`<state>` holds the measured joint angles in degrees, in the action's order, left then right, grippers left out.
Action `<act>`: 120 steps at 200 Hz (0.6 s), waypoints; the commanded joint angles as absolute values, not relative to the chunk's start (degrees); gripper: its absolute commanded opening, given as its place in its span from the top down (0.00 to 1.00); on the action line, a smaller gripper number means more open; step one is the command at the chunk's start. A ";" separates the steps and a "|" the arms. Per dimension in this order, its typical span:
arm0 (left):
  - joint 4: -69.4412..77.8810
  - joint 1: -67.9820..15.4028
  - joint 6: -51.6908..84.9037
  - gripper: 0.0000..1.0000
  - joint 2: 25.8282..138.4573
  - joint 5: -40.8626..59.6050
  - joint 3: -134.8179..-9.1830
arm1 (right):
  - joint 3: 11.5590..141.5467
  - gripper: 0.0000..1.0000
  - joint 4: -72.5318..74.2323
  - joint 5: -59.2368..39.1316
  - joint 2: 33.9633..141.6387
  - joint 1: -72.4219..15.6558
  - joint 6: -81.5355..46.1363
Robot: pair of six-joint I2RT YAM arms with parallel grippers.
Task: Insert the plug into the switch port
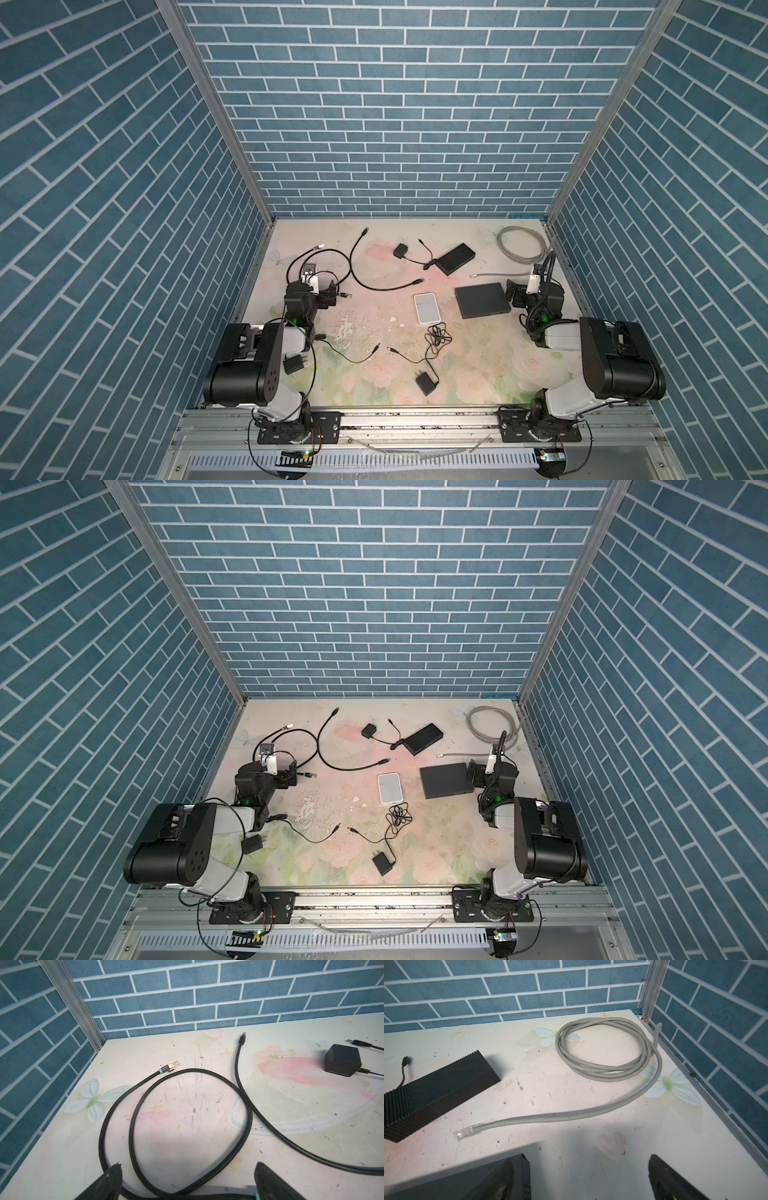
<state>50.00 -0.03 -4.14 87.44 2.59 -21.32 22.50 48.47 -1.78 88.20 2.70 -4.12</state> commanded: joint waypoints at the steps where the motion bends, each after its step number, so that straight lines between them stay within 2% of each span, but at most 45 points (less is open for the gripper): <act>1: 50.17 -0.26 -4.78 0.00 87.69 2.95 -21.85 | 22.60 0.01 49.35 -2.27 88.20 2.84 -2.26; 120: 49.40 -0.18 -4.22 0.00 87.80 2.11 -22.33 | 22.59 0.01 49.39 -2.37 88.32 2.99 -2.22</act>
<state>50.00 -0.03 -4.54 87.44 2.59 -21.32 22.50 48.47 -1.78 88.20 2.79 -4.12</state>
